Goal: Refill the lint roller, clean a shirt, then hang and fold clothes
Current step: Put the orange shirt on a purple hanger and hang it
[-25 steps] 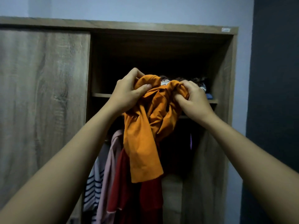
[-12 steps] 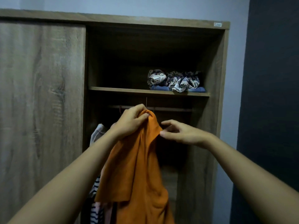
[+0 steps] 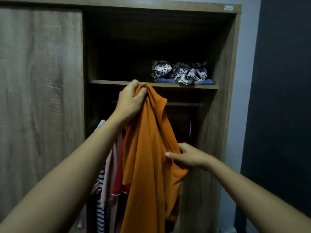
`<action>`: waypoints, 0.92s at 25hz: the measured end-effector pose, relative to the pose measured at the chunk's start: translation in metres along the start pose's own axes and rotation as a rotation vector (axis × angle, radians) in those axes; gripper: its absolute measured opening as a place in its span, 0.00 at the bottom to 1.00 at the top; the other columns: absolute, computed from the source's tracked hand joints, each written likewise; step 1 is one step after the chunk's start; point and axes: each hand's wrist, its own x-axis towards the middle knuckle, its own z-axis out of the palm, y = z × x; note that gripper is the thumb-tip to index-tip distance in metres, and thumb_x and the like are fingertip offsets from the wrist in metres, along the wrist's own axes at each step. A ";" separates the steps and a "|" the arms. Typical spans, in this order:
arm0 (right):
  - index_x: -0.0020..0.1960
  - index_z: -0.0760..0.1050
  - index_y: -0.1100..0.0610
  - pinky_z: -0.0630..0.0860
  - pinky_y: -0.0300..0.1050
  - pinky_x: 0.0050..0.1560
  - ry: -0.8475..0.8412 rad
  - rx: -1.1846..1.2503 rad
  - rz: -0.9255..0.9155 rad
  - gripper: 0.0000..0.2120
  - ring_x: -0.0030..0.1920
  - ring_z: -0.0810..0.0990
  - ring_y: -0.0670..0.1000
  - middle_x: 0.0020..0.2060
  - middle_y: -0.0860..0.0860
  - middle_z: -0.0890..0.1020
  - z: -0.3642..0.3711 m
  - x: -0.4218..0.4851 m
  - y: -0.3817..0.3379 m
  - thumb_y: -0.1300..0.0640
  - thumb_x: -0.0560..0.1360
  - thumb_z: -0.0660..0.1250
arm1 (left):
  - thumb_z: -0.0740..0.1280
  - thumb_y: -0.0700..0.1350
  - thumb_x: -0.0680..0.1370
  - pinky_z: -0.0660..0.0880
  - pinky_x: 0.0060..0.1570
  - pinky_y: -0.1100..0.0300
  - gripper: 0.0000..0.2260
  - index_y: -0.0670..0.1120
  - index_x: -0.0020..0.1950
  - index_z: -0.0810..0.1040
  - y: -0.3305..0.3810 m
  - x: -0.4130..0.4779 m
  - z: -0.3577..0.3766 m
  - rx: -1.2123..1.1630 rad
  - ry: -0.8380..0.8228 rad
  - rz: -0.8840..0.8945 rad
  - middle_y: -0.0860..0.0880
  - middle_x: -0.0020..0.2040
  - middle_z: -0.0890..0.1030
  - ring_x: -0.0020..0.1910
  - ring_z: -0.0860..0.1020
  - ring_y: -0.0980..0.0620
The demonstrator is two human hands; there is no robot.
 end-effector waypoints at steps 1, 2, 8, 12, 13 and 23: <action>0.63 0.72 0.58 0.76 0.35 0.52 -0.017 0.018 0.008 0.15 0.52 0.78 0.46 0.55 0.49 0.79 0.002 -0.003 0.005 0.56 0.78 0.62 | 0.60 0.46 0.80 0.69 0.41 0.59 0.06 0.45 0.47 0.75 -0.008 0.002 -0.006 -0.016 0.011 -0.042 0.52 0.39 0.74 0.39 0.73 0.55; 0.58 0.73 0.58 0.76 0.33 0.46 -0.013 0.036 0.008 0.10 0.47 0.78 0.45 0.49 0.49 0.79 0.002 -0.005 0.009 0.57 0.78 0.61 | 0.60 0.46 0.80 0.70 0.43 0.58 0.07 0.45 0.48 0.75 -0.018 0.001 -0.011 -0.018 0.015 -0.081 0.51 0.41 0.74 0.41 0.74 0.53; 0.53 0.74 0.60 0.73 0.27 0.41 0.409 -0.096 -0.142 0.06 0.42 0.75 0.42 0.42 0.47 0.76 -0.058 -0.028 0.002 0.63 0.76 0.64 | 0.60 0.46 0.80 0.67 0.47 0.56 0.10 0.43 0.53 0.77 -0.090 -0.040 -0.029 0.164 -0.032 -0.301 0.45 0.47 0.78 0.52 0.76 0.43; 0.42 0.75 0.57 0.75 0.36 0.42 0.362 -0.077 -0.095 0.10 0.47 0.76 0.48 0.44 0.48 0.77 -0.088 -0.047 -0.012 0.66 0.77 0.58 | 0.58 0.49 0.81 0.69 0.51 0.51 0.13 0.44 0.58 0.77 -0.107 -0.063 -0.023 0.215 -0.125 -0.354 0.40 0.55 0.77 0.55 0.74 0.42; 0.43 0.78 0.55 0.74 0.35 0.42 0.322 -0.124 -0.037 0.13 0.49 0.76 0.46 0.45 0.45 0.77 -0.093 -0.048 -0.013 0.66 0.78 0.57 | 0.58 0.49 0.81 0.69 0.50 0.51 0.13 0.43 0.55 0.78 -0.105 -0.065 -0.019 0.186 -0.117 -0.368 0.41 0.53 0.77 0.52 0.74 0.42; 0.65 0.72 0.55 0.71 0.21 0.40 0.105 -0.402 0.168 0.21 0.49 0.75 0.42 0.56 0.44 0.75 -0.078 -0.013 0.011 0.68 0.75 0.59 | 0.60 0.50 0.77 0.76 0.49 0.58 0.13 0.48 0.52 0.81 -0.093 -0.042 0.125 -0.025 -0.308 -0.276 0.51 0.40 0.83 0.43 0.82 0.52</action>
